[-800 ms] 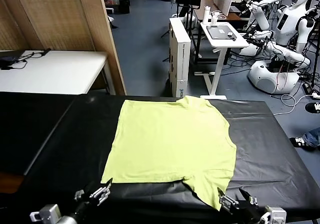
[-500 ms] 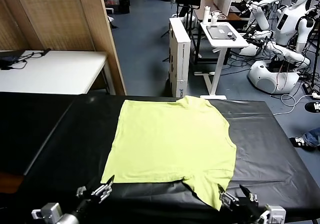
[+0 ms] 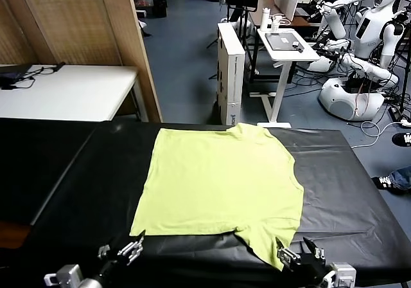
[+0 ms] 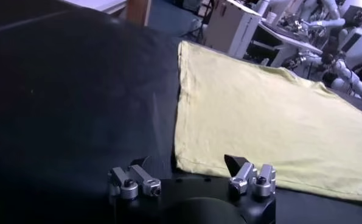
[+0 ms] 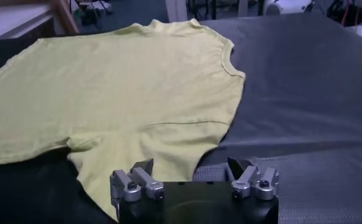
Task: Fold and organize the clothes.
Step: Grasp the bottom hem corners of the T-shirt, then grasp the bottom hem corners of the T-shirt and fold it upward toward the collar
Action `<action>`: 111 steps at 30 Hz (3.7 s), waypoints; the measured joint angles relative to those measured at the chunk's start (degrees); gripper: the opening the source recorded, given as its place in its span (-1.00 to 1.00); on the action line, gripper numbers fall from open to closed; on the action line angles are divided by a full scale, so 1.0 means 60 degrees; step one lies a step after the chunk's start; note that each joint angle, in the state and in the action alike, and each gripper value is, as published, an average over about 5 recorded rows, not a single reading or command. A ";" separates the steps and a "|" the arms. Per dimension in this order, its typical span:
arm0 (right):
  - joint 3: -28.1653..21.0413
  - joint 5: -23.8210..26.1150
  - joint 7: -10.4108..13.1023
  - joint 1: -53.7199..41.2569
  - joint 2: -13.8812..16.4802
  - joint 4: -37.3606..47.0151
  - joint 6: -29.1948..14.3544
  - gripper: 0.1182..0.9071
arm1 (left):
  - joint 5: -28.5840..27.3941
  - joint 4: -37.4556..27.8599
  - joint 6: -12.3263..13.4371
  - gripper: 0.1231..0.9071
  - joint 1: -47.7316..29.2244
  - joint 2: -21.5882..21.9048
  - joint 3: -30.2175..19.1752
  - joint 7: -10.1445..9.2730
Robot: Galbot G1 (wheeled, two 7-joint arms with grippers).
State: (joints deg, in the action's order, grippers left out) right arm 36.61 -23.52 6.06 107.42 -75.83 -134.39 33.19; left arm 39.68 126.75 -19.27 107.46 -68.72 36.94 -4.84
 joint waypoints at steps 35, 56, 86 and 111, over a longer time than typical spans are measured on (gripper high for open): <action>0.0167 -0.0181 0.0242 0.0669 0.0071 -0.0723 0.1054 -0.95 | 0.0497 0.0476 0.0035 -0.94 0.0673 0.0177 0.0289 -0.0236; 0.0409 -0.0923 0.0002 0.0121 0.0351 -0.0720 -0.0511 -0.95 | 0.1012 0.1203 -0.0010 -0.94 0.0154 -0.0459 0.0272 -0.0490; -0.1683 -0.1746 0.0315 -0.5173 0.2195 0.3333 -0.0999 -0.95 | 0.0954 -0.1350 0.0062 -0.94 -0.3402 -0.0715 -0.0265 -0.0674; -0.2055 -0.1742 0.0369 -0.6468 0.2362 0.4823 -0.0966 -0.95 | 0.0823 -0.2254 -0.0015 -0.94 -0.4263 -0.0306 -0.0671 -0.0695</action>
State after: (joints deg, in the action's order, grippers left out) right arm 24.28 -33.97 8.27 68.61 -61.66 -105.45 27.39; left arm 44.62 113.22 -19.36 81.89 -70.56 32.92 -9.01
